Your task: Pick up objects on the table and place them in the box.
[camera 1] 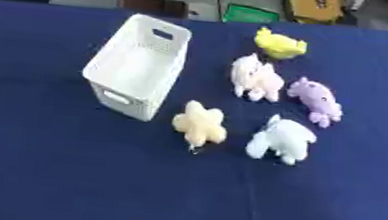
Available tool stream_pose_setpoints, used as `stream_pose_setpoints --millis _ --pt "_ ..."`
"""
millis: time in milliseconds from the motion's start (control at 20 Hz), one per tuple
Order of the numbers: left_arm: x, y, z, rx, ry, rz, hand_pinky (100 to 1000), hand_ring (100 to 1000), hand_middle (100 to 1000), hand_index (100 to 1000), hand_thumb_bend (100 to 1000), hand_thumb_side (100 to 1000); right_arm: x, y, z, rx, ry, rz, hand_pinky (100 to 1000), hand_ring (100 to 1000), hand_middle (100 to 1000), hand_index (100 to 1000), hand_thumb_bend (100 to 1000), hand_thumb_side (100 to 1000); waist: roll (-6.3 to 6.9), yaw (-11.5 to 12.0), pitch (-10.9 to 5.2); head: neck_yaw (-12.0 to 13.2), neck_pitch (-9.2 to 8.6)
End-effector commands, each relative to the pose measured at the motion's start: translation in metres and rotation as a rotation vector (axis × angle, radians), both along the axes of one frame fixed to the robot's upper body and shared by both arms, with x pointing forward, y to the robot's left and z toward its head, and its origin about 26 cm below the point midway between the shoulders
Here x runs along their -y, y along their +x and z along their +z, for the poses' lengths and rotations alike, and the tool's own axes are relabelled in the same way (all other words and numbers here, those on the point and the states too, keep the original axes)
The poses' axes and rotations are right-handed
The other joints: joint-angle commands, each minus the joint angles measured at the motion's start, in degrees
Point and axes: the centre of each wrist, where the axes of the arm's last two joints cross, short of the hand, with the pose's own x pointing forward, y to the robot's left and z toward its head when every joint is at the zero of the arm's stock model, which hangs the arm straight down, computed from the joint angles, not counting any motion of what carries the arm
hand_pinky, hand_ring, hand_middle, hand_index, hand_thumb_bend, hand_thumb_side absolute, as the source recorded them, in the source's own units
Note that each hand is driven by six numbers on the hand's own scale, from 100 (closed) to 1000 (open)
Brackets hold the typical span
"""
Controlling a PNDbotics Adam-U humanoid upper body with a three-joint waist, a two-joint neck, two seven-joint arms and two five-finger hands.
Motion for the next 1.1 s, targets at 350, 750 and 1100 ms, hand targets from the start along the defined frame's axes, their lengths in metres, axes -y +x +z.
stream_pose_setpoints --millis 350,750,1100 --pt "0.000 -0.002 0.011 0.022 0.019 -0.056 887 966 956 951 100 939 -0.009 -0.004 0.024 -0.090 -0.094 0.047 819 926 908 934 100 1000 -0.24 -0.29 -1.11 -0.82 0.70" --pt "0.001 -0.002 0.013 0.004 0.029 -0.076 886 967 955 950 100 932 -0.026 -0.006 0.052 -0.376 -0.282 0.079 812 926 879 929 100 1000 -0.93 -0.15 -2.01 -1.77 2.07" --pt "0.002 -0.001 0.014 -0.005 0.032 -0.084 886 968 955 948 100 928 -0.044 -0.006 0.068 -0.571 -0.448 0.079 801 916 880 926 100 1000 -1.31 -0.12 -2.54 -2.38 2.56"
